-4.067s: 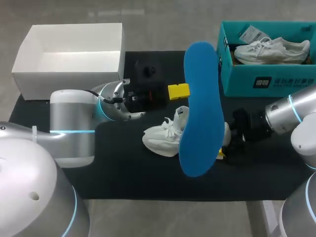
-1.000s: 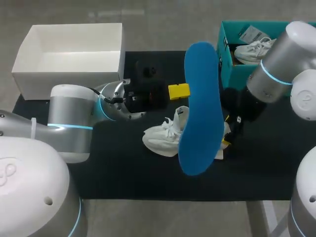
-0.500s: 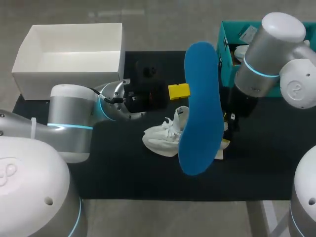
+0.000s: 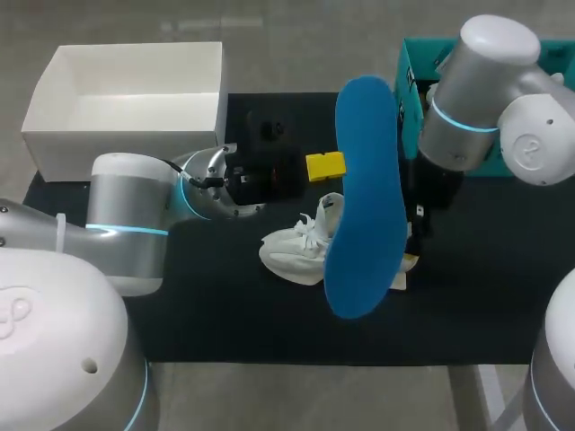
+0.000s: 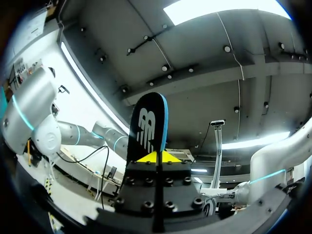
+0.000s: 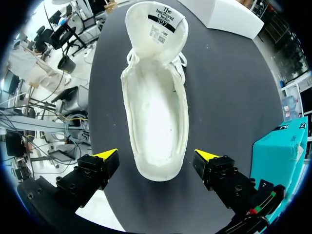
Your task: Take the shoe out of the shoebox, open the shoe tongue, remove and reinsert the insole, then place the shoe into the shoebox
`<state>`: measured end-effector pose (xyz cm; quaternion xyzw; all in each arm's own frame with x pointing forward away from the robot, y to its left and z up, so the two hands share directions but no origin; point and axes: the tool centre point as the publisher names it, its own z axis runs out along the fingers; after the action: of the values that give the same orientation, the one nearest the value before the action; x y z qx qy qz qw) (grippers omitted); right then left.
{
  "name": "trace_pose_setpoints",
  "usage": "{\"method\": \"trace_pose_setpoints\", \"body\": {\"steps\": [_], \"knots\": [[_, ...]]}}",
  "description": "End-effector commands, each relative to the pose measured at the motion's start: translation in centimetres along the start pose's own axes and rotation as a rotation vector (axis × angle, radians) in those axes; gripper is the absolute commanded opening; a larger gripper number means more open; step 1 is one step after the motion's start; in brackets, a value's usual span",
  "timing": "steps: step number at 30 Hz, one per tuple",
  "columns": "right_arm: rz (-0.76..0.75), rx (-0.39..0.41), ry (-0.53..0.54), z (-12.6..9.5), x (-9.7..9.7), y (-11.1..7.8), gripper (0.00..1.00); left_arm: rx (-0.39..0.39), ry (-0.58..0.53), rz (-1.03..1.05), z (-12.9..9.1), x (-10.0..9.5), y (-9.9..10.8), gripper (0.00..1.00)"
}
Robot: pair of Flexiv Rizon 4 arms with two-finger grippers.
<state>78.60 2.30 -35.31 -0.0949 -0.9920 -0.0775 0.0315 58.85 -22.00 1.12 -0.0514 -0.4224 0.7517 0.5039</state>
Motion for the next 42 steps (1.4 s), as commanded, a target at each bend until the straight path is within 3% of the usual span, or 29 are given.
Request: {"method": "trace_pose_setpoints", "body": {"steps": [1, 24, 32, 42], "knots": [[-0.002, -0.002, 0.000, 0.4, 0.2, 0.1, 1.00, 0.001, 0.002, 0.001, 0.0, -0.1, 0.1, 0.00], [-0.004, -0.003, 0.002, 0.4, 0.6, 0.2, 1.00, 0.001, 0.002, 0.001, 0.0, -0.1, 0.1, 0.00], [-0.032, 0.061, -0.018, -0.9, -1.1, 3.1, 1.00, 0.001, 0.002, 0.001, 0.0, -0.1, 0.1, 0.00], [-0.068, 0.064, -0.031, 0.1, -4.2, 4.1, 1.00, 0.001, 0.002, 0.001, 0.0, -0.1, 0.1, 0.00]]}}
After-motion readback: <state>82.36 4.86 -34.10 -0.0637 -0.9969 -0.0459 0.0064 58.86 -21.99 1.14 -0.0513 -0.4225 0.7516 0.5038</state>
